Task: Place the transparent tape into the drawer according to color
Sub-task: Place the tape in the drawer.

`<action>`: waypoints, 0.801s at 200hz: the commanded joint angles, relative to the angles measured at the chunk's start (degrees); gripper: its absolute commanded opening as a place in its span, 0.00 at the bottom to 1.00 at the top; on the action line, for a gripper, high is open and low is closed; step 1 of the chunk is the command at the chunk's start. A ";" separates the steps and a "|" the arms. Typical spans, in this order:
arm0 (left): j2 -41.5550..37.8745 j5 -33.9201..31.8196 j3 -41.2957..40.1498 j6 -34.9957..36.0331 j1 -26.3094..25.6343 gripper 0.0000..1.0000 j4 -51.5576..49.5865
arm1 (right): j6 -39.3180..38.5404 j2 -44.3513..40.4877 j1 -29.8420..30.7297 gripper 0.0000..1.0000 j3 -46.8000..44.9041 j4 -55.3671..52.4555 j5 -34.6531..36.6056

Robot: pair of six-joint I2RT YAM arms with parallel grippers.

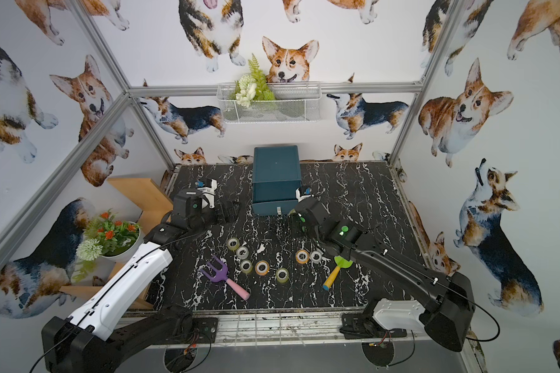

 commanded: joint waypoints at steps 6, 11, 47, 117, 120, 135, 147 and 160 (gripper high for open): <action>-0.23 -0.66 0.40 0.89 0.02 0.99 0.27 | -5.86 3.10 -2.34 0.41 7.87 -1.58 0.63; -0.30 -0.68 0.37 0.99 0.01 0.99 0.27 | -6.43 4.03 -2.77 0.41 9.56 -1.54 0.63; -0.79 -1.10 0.36 1.09 0.04 0.99 0.01 | -9.85 12.34 -6.55 0.41 20.83 -5.67 -0.62; -1.58 -1.15 -0.08 1.38 0.01 0.99 -0.08 | -11.97 20.84 -9.46 0.43 25.42 -9.07 -4.04; -1.61 -1.12 -0.08 1.38 0.01 0.99 -0.01 | -12.03 21.13 -9.48 0.43 25.59 -9.09 -4.15; -1.58 -1.10 -0.16 1.29 0.05 0.99 -0.09 | -12.10 22.62 -9.70 0.43 26.15 -9.40 -4.14; -1.80 -1.26 -0.25 1.28 0.00 0.99 -0.17 | -12.16 23.60 -10.04 0.43 26.24 -10.03 -4.37; -1.98 -1.21 -0.34 1.29 0.01 0.99 -0.26 | -12.46 24.17 -10.13 0.43 25.77 -9.74 -4.57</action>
